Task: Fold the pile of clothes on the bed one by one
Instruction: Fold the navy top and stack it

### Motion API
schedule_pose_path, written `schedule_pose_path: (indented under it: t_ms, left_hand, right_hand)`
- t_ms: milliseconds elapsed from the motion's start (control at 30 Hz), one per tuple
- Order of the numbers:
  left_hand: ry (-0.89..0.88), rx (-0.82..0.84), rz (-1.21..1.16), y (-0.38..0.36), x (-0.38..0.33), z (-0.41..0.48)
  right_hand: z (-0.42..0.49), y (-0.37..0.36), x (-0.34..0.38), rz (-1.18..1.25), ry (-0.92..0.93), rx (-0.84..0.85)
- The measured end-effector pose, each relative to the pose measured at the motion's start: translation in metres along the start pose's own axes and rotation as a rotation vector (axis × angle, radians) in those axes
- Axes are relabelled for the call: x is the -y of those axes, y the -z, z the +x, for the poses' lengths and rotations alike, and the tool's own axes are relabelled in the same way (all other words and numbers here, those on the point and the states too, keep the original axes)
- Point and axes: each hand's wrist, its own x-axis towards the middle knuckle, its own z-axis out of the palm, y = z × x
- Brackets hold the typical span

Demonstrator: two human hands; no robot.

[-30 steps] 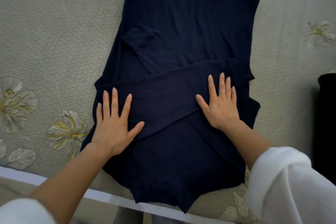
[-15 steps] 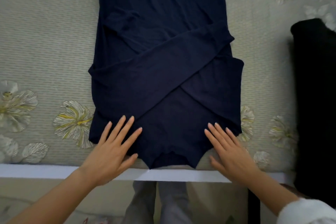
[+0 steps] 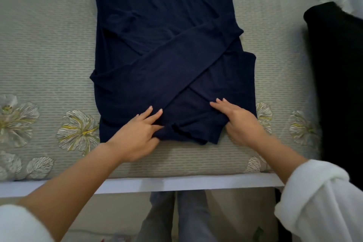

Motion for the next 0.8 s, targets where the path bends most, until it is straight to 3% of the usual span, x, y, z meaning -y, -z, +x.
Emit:
schedule_pose_path:
  t_ms: [133, 267, 333, 467, 533, 600, 800]
  left_hand:
    - [0.294, -0.045, -0.630, 0.023, -0.003, -0.006]
    - [0.516, 0.014, -0.811, 0.044, -0.006, -0.015]
    - [0.547, 0.152, -0.822, 0.048, -0.014, -0.020]
    - [0.636, 0.637, -0.971, 0.033, -0.032, -0.029]
    - [0.660, 0.781, -1.006, 0.031, -0.031, -0.029]
    - [0.672, 0.801, -1.054, 0.039, -0.025, -0.025]
    - [0.701, 0.579, -1.162, 0.113, 0.011, 0.005]
  right_hand:
    - [-0.006, 0.022, 0.001, 0.108, -0.029, 0.075]
    - [-0.012, 0.036, 0.002, 0.280, -0.087, 0.294]
    - [-0.017, 0.036, -0.002, 0.329, -0.135, 0.453]
    - [-0.037, 0.025, -0.008, 0.303, -0.426, 0.812]
    - [-0.037, 0.021, -0.007, 0.286, -0.467, 0.924]
    - [-0.029, 0.031, -0.008, 0.334, -0.482, 0.919]
    - [0.038, 0.105, -0.006, 0.456, -0.480, 0.832]
